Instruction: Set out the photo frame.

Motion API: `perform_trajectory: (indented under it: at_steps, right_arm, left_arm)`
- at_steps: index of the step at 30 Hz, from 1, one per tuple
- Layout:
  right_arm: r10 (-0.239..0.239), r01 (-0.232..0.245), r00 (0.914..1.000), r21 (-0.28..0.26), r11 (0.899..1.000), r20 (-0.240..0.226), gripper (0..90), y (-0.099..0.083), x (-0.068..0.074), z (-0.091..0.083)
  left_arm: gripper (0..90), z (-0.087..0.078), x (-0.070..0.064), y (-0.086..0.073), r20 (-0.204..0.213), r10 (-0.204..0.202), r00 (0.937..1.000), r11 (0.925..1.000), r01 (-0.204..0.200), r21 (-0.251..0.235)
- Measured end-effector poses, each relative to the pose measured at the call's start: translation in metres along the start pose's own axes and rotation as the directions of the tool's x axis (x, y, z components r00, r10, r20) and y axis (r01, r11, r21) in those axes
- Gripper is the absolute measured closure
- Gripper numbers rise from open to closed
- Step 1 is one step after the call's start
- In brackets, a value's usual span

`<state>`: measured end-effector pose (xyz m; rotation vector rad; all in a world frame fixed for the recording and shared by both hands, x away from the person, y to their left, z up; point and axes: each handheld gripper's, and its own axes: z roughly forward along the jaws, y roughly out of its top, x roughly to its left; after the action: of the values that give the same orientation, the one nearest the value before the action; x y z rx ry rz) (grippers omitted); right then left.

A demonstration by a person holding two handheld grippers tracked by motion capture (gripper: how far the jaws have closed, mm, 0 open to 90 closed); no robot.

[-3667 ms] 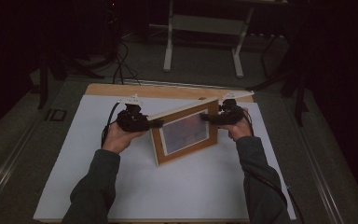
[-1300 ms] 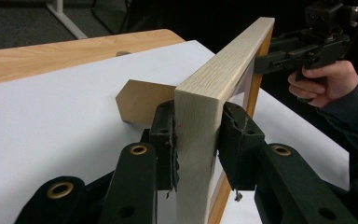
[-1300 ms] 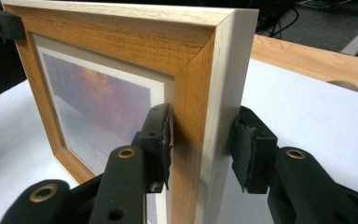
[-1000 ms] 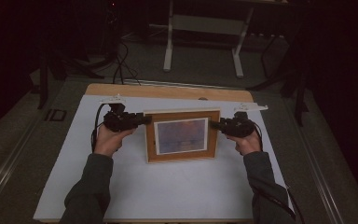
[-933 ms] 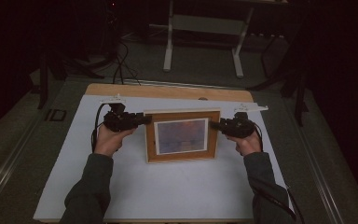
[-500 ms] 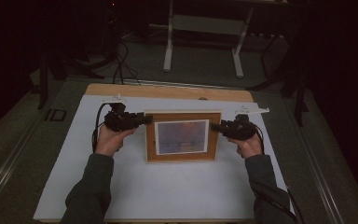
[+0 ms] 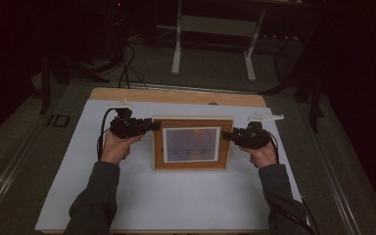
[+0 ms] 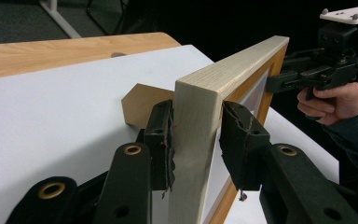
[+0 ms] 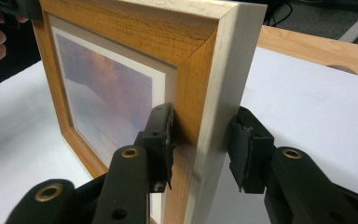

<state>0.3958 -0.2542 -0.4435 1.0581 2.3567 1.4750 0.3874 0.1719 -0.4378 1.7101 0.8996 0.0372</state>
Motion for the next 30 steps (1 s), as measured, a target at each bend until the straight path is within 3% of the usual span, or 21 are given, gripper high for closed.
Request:
perform_trajectory:
  at_steps: [24,30]
  right_arm:
    - [-0.008,0.008,1.0000,0.003,1.000,0.001,62.2,-0.0029,0.0016,-0.0017]
    - [-0.025,0.025,0.9993,0.019,1.000,0.027,53.4,-0.0038,0.0037,-0.0009]
  left_arm:
    - [63.1,0.0028,-0.0007,-0.0021,-0.003,0.002,1.0000,1.0000,-0.002,0.008]
    - [58.2,0.0021,0.0001,-0.0038,-0.016,0.004,0.9999,0.9997,-0.004,0.022]
